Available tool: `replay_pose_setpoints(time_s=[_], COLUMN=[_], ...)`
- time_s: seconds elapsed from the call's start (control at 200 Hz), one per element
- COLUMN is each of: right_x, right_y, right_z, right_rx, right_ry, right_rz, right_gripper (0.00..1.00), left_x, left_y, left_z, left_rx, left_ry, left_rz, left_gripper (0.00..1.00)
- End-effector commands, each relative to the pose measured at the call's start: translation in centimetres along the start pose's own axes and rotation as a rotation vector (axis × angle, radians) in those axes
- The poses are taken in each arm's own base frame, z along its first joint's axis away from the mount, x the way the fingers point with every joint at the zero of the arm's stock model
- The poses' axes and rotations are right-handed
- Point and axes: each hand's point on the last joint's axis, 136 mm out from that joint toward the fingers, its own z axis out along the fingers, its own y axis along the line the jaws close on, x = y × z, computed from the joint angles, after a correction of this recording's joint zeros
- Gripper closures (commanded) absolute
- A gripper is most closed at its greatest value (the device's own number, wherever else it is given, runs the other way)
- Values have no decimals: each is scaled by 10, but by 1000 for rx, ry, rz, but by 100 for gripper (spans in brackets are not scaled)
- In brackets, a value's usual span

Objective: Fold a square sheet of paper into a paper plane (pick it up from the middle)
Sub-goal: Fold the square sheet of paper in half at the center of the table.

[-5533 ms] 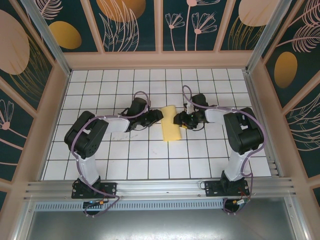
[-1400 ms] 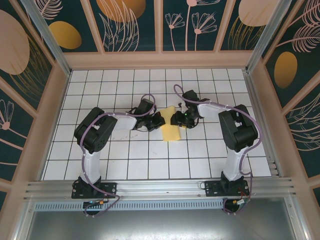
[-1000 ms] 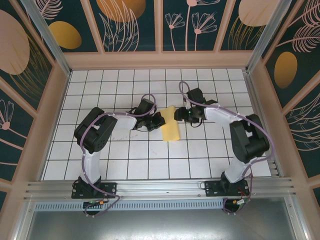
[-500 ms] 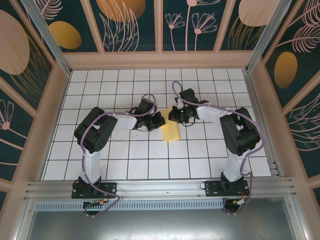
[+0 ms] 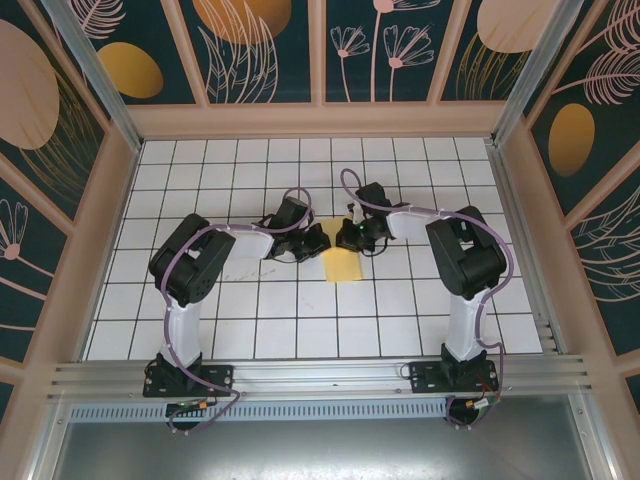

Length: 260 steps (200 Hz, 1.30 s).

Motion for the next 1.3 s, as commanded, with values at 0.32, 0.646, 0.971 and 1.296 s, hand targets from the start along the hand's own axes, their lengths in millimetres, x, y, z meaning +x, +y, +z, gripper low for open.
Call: replay_pose_setpoints(time_s=[0.32, 0.646, 0.971, 1.296], right_x=[10, -9, -19, -30], right_y=[-59, -58, 9, -4], right_z=[-15, -68, -47, -14], right_rx=[25, -48, -156, -161], right_ry=[-8, -155, -123, -77], right_rz=[27, 28, -92, -71], right_gripper=[100, 100, 100, 100], left_x=[54, 55, 46, 50], left_y=[133, 136, 124, 133], left_z=[10, 9, 10, 9], left_rx=[-420, -436, -406, -445], left_ry=[105, 108, 99, 115], left_rz=[-148, -135, -91, -86], left_gripper=[100, 100, 100, 100])
